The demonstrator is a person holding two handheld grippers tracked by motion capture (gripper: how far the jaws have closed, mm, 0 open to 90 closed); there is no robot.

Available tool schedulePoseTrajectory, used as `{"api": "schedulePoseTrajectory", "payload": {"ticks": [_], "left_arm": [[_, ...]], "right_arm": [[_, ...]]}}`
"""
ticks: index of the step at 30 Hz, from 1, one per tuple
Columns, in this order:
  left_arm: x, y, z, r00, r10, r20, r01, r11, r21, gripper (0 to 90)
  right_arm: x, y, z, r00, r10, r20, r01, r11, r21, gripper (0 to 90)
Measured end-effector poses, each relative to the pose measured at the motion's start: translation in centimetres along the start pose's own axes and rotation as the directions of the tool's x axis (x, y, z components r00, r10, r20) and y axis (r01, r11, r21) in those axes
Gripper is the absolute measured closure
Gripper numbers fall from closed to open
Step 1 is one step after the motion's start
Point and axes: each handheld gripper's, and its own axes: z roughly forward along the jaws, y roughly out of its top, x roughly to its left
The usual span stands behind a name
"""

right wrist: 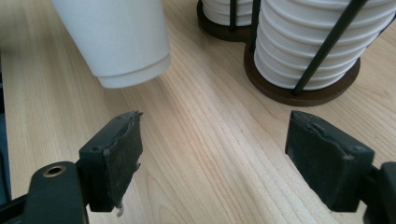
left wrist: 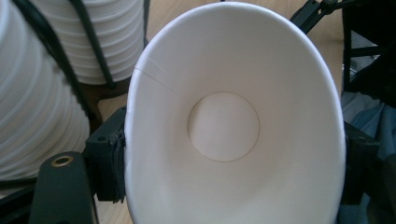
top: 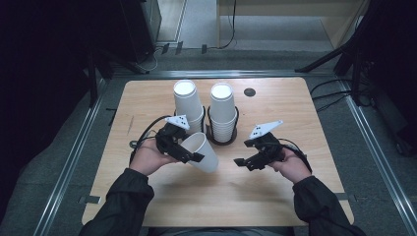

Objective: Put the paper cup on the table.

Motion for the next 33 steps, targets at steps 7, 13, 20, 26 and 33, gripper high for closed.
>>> {"api": "schedulePoseTrajectory", "payload": {"ticks": [7,13,20,26,33], "left_arm": [[0.7,-0.8,-1.1,0.9992,-0.029,-0.026,0.029,0.9996,-0.007,19.8],[1.4,-1.9,-2.5,0.9965,-0.058,-0.061,0.057,0.9982,-0.015,19.6],[2.1,-2.9,-3.6,0.9916,-0.086,-0.096,0.084,0.9960,-0.029,19.3],[2.9,-3.7,-4.7,0.9859,-0.116,-0.121,0.112,0.9930,-0.036,19.2],[3.8,-4.8,-6.3,0.9725,-0.166,-0.164,0.157,0.9854,-0.066,19.1]], "right_arm": [[-0.5,-0.1,-0.3,0.9985,-0.028,0.047,0.028,1.000,-0.003,19.4],[-1.2,-0.1,-0.5,0.9979,-0.021,0.062,0.021,1.000,-0.006,19.4],[-1.8,-0.1,-0.6,0.9981,-0.026,0.056,0.027,1.000,-0.016,19.4],[-2.7,-0.2,-0.7,0.9970,-0.019,0.076,0.020,1.000,-0.012,19.4],[-3.2,-0.2,-0.4,0.9964,-0.011,0.084,0.011,1.000,0.002,19.4]]}}
